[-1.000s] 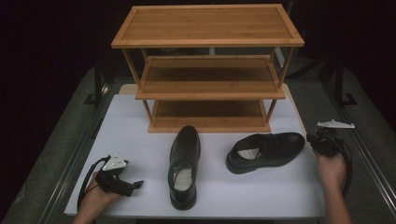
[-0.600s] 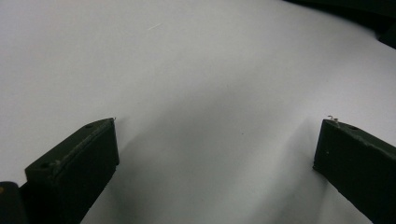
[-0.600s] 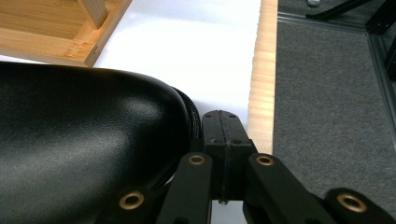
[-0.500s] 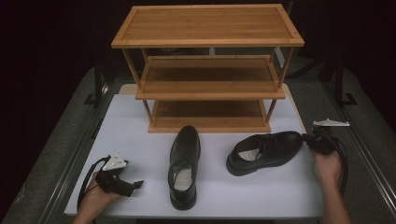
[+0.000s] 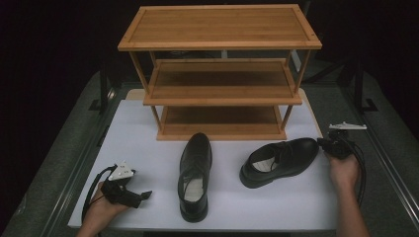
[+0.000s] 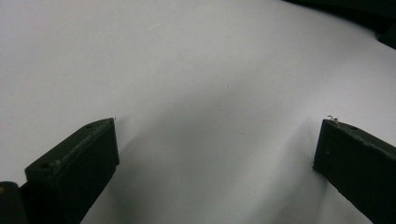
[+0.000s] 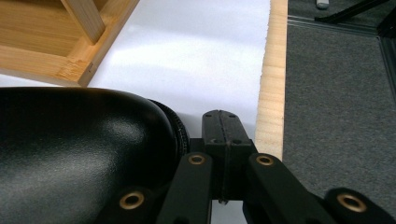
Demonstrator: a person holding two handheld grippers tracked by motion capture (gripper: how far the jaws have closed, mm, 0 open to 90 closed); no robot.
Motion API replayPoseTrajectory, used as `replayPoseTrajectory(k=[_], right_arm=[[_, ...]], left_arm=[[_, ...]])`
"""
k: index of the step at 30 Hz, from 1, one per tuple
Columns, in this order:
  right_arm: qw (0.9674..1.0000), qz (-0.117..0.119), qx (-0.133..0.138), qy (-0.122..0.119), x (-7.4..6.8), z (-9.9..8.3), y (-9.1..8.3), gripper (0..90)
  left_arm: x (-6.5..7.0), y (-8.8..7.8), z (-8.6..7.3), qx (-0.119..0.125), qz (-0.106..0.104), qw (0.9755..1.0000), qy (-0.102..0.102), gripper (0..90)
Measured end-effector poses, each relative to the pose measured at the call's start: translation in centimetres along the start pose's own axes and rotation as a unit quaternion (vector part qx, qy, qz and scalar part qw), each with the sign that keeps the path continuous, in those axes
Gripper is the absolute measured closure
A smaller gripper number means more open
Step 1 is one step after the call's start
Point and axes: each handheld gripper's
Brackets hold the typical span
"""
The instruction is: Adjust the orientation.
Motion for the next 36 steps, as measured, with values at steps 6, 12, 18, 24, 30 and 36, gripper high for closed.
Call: replayPoseTrajectory(k=[6, 12, 18, 24, 30, 36], right_arm=[[0.9999, 0.015, -0.002, -0.005, -0.6, 0.0, 0.1, 90.0], [0.9992, 0.034, -0.008, -0.021, -2.2, 0.4, 0.8, 90.0], [0.998, 0.046, -0.015, -0.042, -3.7, 1.0, 1.6, 90.0], [0.9964, 0.061, -0.019, -0.055, -5.0, 1.5, 2.4, 90.0], [0.9953, 0.067, -0.02, -0.066, -6.0, 1.7, 2.8, 89.9], [0.9956, 0.069, -0.008, -0.063, -5.6, 1.6, 1.8, 89.9]], left_arm=[[0.0, 0.0, 0.0, -0.001, 0.0, 1.0, 0.001, 0.0], [0.0, 0.0, 0.0, -0.001, -0.001, 1.0, 0.0, 0.0], [0.0, 0.0, 0.0, -0.001, -0.001, 1.0, 0.0, 0.0], [0.0, 0.0, 0.0, -0.001, 0.0, 1.0, 0.0, 0.0], [0.0, 0.0, 0.0, -0.001, -0.001, 1.0, 0.0, 0.0], [0.0, 0.0, 0.0, -0.001, -0.001, 1.0, 0.0, 0.0]])
Point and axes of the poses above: each handheld gripper's, and its own axes: y roughly forward along the jaws, z roughly out of its top, x roughly to its right, and after that the axes turned 10 degrees about z, right-handed
